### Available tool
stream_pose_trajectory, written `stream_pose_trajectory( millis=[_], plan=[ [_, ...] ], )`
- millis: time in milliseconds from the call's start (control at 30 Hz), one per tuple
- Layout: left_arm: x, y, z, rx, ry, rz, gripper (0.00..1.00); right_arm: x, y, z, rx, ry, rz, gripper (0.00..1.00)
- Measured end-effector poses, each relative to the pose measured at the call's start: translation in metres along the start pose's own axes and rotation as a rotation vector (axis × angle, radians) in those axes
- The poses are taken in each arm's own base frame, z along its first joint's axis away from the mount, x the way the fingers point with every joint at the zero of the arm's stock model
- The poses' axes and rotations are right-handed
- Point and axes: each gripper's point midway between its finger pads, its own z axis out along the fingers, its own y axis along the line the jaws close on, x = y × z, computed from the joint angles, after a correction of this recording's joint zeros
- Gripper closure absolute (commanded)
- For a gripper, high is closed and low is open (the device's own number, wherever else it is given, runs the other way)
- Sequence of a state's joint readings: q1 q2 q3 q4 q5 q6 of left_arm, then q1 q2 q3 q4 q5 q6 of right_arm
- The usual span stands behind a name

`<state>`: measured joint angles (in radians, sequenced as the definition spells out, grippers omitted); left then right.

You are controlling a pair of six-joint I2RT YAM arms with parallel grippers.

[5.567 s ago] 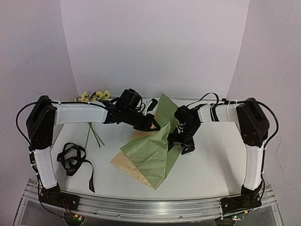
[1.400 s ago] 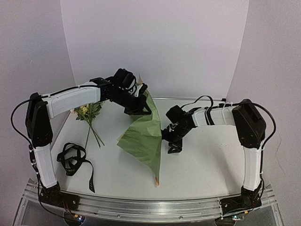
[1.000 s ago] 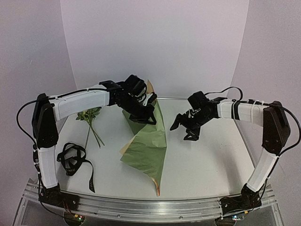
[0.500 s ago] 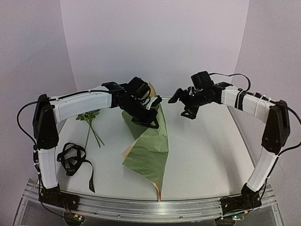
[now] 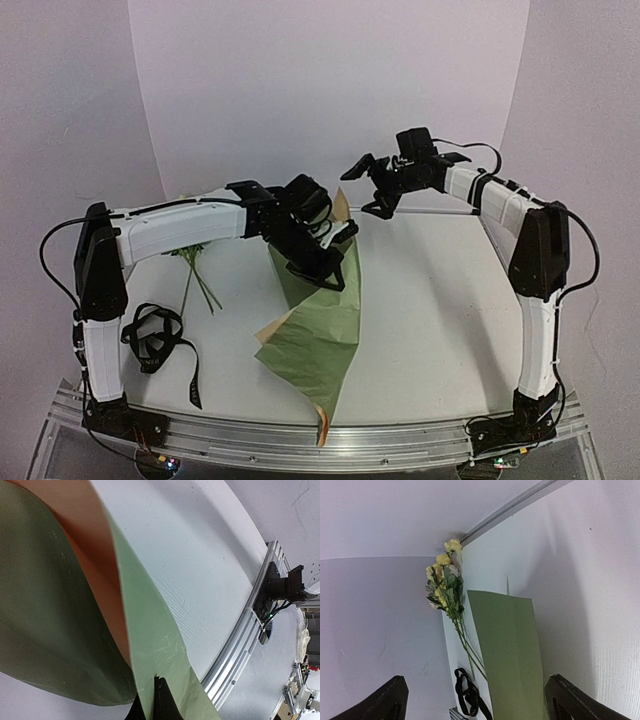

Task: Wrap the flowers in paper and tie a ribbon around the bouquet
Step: Pass from the left arm to the right

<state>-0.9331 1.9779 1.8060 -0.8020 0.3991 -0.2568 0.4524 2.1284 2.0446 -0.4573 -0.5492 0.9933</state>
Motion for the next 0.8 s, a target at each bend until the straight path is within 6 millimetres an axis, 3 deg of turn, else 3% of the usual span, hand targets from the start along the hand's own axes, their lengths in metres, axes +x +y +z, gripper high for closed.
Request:
stream_pose_trajectory(
  millis=[233, 633, 800],
  plan=[
    [0.004, 0.004, 0.007, -0.005, 0.026, -0.004, 1.0, 0.035, -0.026, 0.002, 0.104, 0.131, -0.091, 0.06],
    [0.001, 0.003, 0.008, -0.006, 0.026, 0.004, 1.0, 0.069, -0.055, -0.003, 0.213, 0.264, -0.145, 0.36],
    [0.001, 0.003, 0.008, -0.005, 0.026, 0.007, 1.0, 0.075, -0.059, -0.004, 0.232, 0.285, -0.152, 0.2]
  ],
)
